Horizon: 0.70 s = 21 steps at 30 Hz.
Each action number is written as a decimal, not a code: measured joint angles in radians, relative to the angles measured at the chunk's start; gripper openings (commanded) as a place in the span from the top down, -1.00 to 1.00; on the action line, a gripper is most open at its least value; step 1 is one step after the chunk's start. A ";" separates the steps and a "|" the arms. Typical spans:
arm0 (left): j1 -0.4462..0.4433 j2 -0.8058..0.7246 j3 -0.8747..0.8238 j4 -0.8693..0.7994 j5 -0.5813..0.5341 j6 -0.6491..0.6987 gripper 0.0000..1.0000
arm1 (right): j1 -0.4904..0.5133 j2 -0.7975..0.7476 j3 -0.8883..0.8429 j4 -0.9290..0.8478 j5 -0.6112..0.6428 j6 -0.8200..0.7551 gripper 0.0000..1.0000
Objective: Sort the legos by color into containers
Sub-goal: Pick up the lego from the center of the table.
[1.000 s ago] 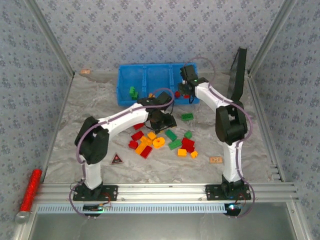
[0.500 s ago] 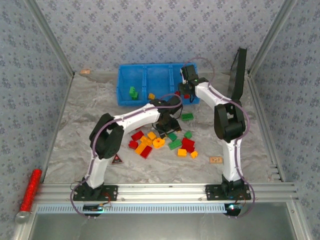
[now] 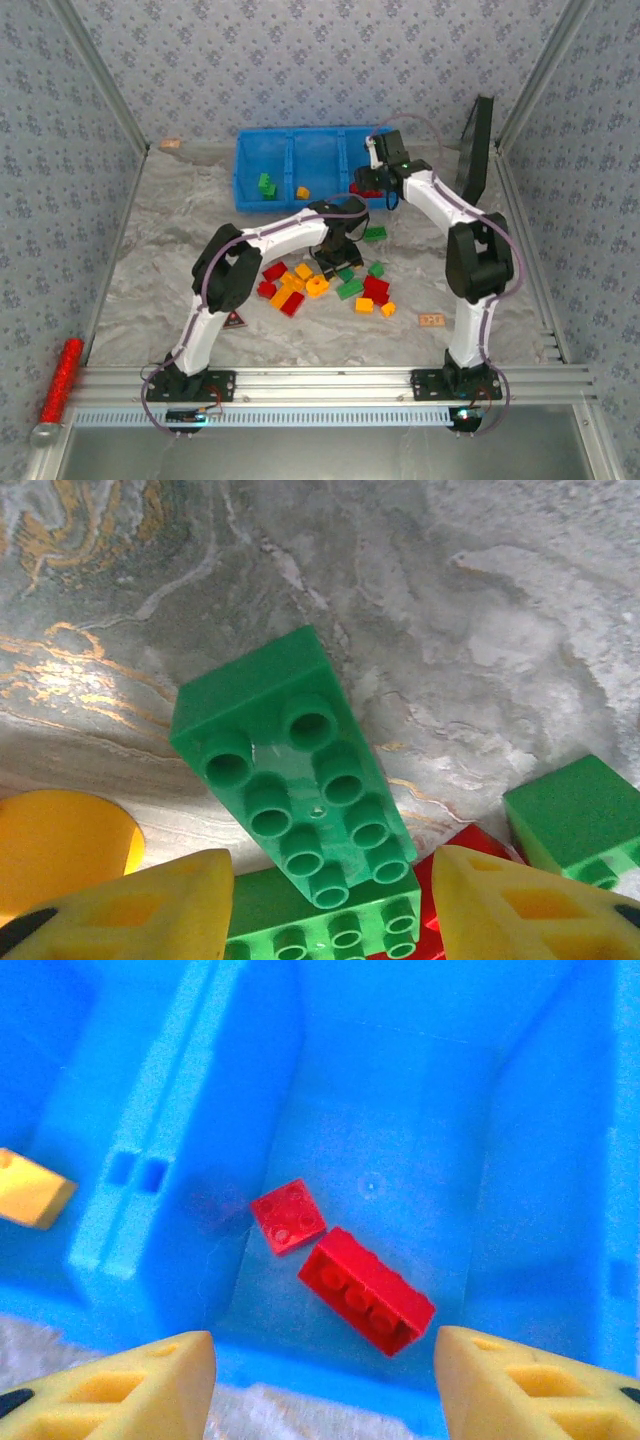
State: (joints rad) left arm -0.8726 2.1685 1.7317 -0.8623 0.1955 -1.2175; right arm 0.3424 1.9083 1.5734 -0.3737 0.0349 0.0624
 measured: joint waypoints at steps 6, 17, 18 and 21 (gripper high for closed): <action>0.002 0.026 0.007 0.013 0.018 0.001 0.07 | -0.001 -0.232 -0.156 -0.004 -0.047 0.002 -0.28; 0.020 0.059 0.017 0.014 0.053 0.043 0.30 | -0.016 -0.501 -0.491 -0.102 -0.064 0.090 -0.28; 0.020 0.059 0.017 0.015 0.056 0.048 0.34 | -0.016 -0.512 -0.511 -0.112 -0.069 0.100 -0.28; 0.024 0.057 0.017 0.013 0.067 0.063 0.50 | -0.012 -0.546 -0.555 -0.131 -0.087 0.118 -0.29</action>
State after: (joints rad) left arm -0.8482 2.2257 1.7485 -0.8490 0.2623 -1.1549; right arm 0.3302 1.3621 1.0183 -0.5049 -0.0517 0.1806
